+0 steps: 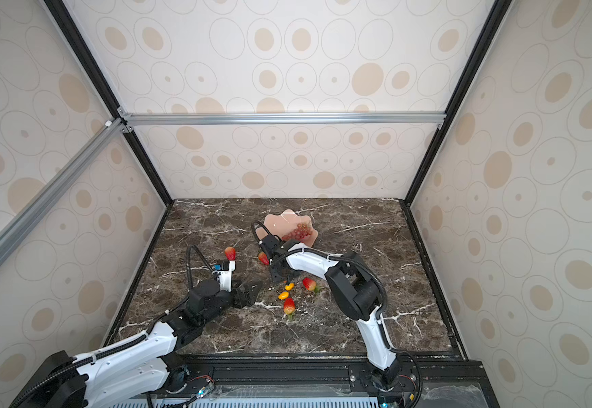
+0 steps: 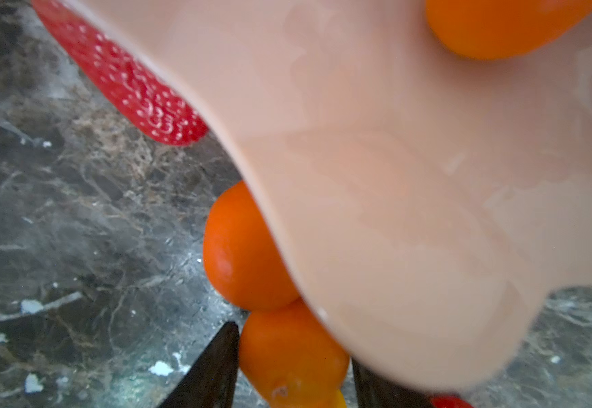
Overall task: Place and organize the fake fruits in the fruit bowl
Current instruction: 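Move the right gripper back to the tangerines and grasp another one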
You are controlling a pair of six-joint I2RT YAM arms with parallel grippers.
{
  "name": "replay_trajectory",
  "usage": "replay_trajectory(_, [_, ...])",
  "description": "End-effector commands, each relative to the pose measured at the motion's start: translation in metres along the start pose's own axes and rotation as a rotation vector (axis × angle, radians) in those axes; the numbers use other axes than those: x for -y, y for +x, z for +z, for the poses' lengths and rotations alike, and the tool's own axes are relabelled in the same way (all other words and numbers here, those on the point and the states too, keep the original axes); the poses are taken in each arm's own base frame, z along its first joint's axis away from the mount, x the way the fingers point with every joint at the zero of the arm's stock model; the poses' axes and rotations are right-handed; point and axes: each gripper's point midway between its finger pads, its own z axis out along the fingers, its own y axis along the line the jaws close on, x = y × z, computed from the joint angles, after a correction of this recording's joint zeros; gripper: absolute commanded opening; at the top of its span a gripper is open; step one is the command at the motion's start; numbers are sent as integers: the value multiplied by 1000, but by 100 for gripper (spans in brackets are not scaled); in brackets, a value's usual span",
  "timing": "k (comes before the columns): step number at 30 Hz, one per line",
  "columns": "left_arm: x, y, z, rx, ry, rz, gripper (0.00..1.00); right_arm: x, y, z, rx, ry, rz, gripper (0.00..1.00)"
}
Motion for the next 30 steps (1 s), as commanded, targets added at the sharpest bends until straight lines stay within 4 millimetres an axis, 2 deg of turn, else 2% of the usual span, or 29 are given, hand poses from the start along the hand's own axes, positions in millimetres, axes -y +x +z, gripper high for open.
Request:
replay_trajectory(1, [9,-13,-2,42,22,-8,98,0,2,4,-15,24,-16,53])
replay_trajectory(8, [8,-14,-3,43,18,-5,98,1,3,5,-17,24,-14,50])
replay_trajectory(18, [8,-18,-4,54,9,-1,98,0,2,-4,0,8,-6,44])
replay_trajectory(23, [9,-25,-6,70,-6,13,98,-2,-1,-17,21,-15,4,43])
replay_trajectory(30, [-5,-44,-16,137,-116,56,98,-12,-3,-44,62,-109,37,42])
